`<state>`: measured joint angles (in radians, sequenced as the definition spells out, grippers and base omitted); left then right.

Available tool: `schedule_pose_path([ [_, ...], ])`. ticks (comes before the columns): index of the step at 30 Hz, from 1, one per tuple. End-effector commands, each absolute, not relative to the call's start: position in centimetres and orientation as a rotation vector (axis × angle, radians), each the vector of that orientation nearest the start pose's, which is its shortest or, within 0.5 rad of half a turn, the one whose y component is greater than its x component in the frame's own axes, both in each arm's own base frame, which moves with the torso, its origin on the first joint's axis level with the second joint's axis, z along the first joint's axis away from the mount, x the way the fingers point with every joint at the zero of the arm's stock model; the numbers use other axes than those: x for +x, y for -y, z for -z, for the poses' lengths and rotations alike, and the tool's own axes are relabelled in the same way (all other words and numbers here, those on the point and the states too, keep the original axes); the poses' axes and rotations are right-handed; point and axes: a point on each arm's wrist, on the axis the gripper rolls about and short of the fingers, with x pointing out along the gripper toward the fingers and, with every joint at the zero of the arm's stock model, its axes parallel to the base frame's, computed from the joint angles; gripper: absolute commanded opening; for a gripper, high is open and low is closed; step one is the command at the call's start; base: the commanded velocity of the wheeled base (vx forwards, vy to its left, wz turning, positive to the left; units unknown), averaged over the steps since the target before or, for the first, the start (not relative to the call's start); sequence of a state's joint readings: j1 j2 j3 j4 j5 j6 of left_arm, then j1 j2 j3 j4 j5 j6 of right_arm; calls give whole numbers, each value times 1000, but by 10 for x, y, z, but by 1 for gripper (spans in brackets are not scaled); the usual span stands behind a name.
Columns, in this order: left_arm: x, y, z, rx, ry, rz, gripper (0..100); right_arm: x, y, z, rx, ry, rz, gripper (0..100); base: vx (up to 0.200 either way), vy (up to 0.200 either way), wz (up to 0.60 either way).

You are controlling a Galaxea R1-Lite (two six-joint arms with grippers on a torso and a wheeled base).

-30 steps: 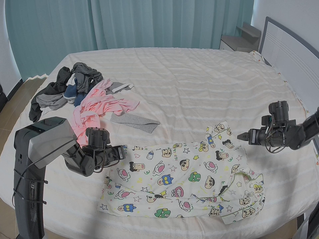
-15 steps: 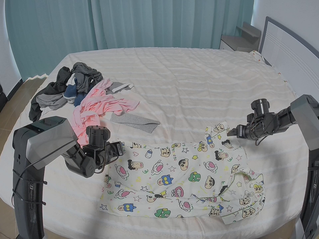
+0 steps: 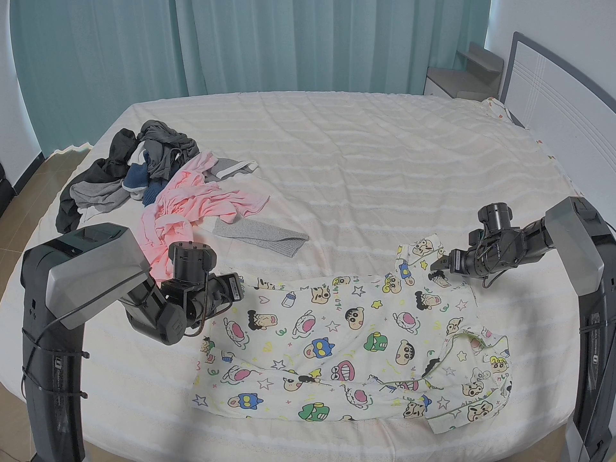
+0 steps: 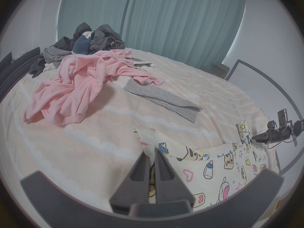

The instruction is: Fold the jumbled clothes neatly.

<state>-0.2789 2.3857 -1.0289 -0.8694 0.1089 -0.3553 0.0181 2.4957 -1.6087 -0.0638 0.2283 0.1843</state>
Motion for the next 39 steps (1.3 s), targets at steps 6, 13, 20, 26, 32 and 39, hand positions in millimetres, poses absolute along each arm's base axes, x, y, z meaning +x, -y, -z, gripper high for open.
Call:
schedule_pose_path([
  [6,404,112,-1,-257,-511,79,0,487,-14,-6,290,-842,-205,100,0,0,0],
  [13,400,111,1,-264,-532,110,0,487,-14,-7,291,-838,-207,100,0,0,0],
  [20,402,109,0,-265,-527,107,0,488,-11,-9,290,-823,-204,0,0,0,0],
  [26,402,109,-1,-264,-522,103,0,490,-10,-10,288,-813,-216,0,0,0,0],
  [32,402,106,-2,-266,-520,93,0,491,-7,-13,290,-803,-213,0,0,0,0],
  [39,403,100,-8,-272,-501,86,0,492,2,-32,293,-703,-204,0,0,0,0],
])
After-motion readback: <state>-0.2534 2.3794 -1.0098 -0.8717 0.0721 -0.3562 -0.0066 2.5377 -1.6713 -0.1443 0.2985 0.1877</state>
